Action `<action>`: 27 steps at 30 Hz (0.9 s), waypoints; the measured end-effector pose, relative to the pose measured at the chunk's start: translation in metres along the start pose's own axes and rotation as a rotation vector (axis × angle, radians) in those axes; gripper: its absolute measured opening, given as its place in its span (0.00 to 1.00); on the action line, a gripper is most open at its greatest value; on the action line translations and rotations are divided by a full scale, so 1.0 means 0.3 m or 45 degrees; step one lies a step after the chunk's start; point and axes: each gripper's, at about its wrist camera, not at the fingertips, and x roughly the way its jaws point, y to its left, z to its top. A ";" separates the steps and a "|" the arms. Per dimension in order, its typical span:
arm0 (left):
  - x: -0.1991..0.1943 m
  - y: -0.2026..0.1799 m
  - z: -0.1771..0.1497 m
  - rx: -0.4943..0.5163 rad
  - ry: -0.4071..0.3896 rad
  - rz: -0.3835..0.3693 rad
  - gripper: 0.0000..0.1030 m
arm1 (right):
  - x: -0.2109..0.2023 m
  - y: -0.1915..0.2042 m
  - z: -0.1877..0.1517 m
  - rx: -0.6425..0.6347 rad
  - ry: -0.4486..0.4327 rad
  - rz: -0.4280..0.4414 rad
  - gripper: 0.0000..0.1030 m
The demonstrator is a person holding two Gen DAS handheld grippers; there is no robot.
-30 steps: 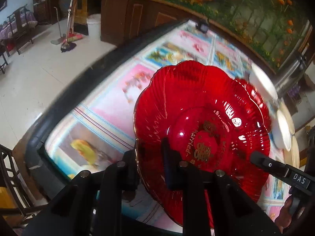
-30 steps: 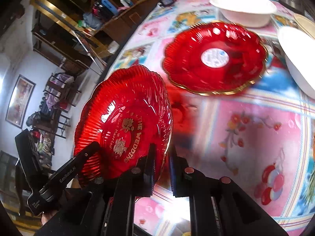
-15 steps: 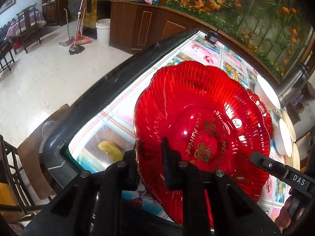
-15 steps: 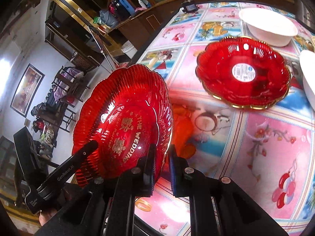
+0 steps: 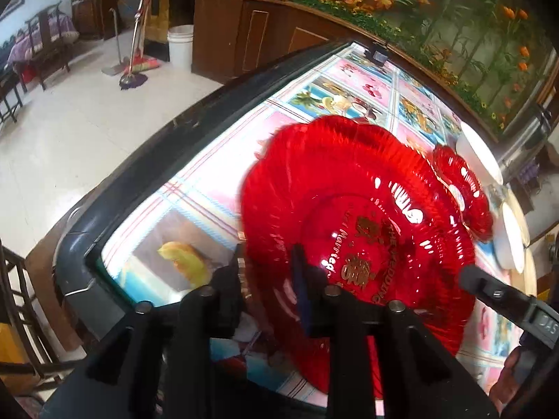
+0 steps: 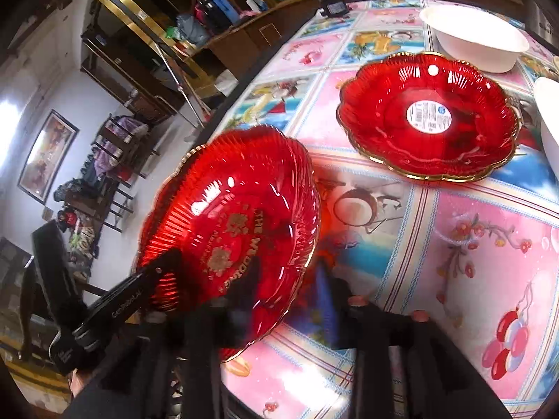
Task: Organize plates and bowls
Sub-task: 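Carry the red plate to the stickered red plate and grip both with left tool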
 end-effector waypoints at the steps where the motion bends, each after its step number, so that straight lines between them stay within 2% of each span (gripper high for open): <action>1: -0.014 0.011 0.006 -0.021 -0.012 0.004 0.41 | -0.020 -0.012 -0.002 0.016 -0.019 0.011 0.56; 2: -0.036 0.029 0.014 -0.053 -0.039 0.013 0.58 | -0.051 -0.037 -0.002 0.049 -0.049 0.024 0.59; 3: -0.066 0.050 0.025 -0.099 -0.086 0.034 0.66 | -0.072 -0.058 0.000 0.079 -0.070 0.030 0.59; 6: -0.143 0.037 0.076 -0.125 -0.190 0.059 0.70 | -0.148 -0.164 0.017 0.217 -0.148 0.050 0.64; 9: -0.173 -0.083 0.139 -0.028 -0.201 -0.026 0.74 | -0.203 -0.277 0.042 0.361 -0.212 0.048 0.65; 12: -0.145 -0.276 0.200 0.125 -0.143 -0.151 0.79 | -0.223 -0.365 0.066 0.480 -0.239 0.082 0.65; 14: -0.094 -0.403 0.236 0.217 -0.109 -0.156 0.79 | -0.220 -0.409 0.090 0.542 -0.241 0.107 0.65; 17: 0.038 -0.554 0.286 0.263 0.028 -0.170 0.79 | -0.206 -0.443 0.124 0.579 -0.242 0.129 0.65; 20: 0.134 -0.636 0.289 0.279 0.123 -0.151 0.79 | -0.189 -0.459 0.152 0.587 -0.243 0.115 0.65; 27: 0.289 -0.736 0.291 0.294 0.220 -0.058 0.79 | -0.161 -0.529 0.212 0.632 -0.234 0.066 0.64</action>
